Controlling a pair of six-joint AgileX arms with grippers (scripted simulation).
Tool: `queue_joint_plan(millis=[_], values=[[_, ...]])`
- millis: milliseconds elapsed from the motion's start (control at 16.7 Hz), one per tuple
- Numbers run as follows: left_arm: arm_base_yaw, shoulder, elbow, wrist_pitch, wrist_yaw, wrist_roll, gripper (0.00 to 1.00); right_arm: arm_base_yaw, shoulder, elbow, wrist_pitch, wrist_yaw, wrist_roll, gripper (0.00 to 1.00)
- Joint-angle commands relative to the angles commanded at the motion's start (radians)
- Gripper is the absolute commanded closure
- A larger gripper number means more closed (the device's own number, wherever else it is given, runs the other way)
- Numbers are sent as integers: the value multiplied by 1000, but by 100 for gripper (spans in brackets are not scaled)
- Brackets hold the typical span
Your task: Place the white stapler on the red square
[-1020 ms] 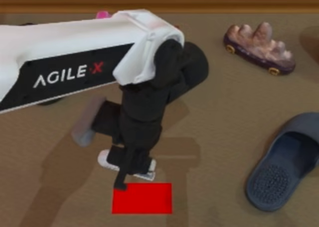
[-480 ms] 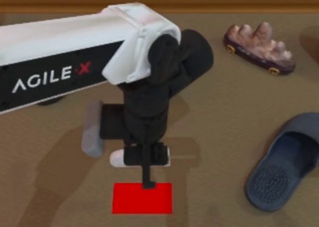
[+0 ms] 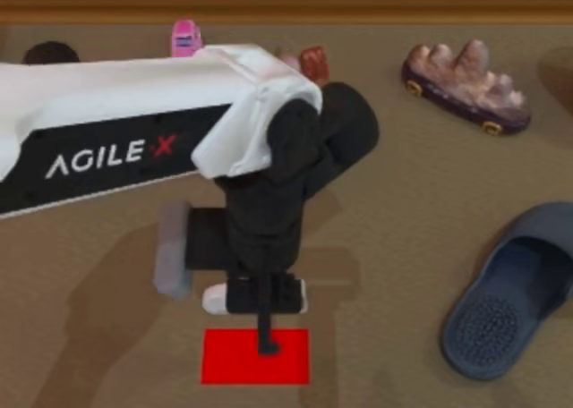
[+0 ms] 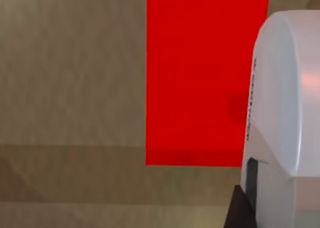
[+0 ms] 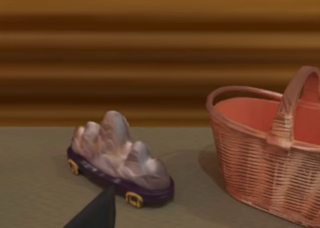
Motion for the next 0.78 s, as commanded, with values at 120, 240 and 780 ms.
queue_joint_plan(millis=[120, 240, 780], values=[[4, 25, -71, 113, 1, 3, 100, 0, 0, 0, 0, 0, 0, 0], [5, 49, -140, 205, 1, 6, 100, 0, 0, 0, 0, 0, 0, 0], [6, 70, -194, 267, 0, 8, 85, 0, 0, 0, 0, 0, 0, 0]])
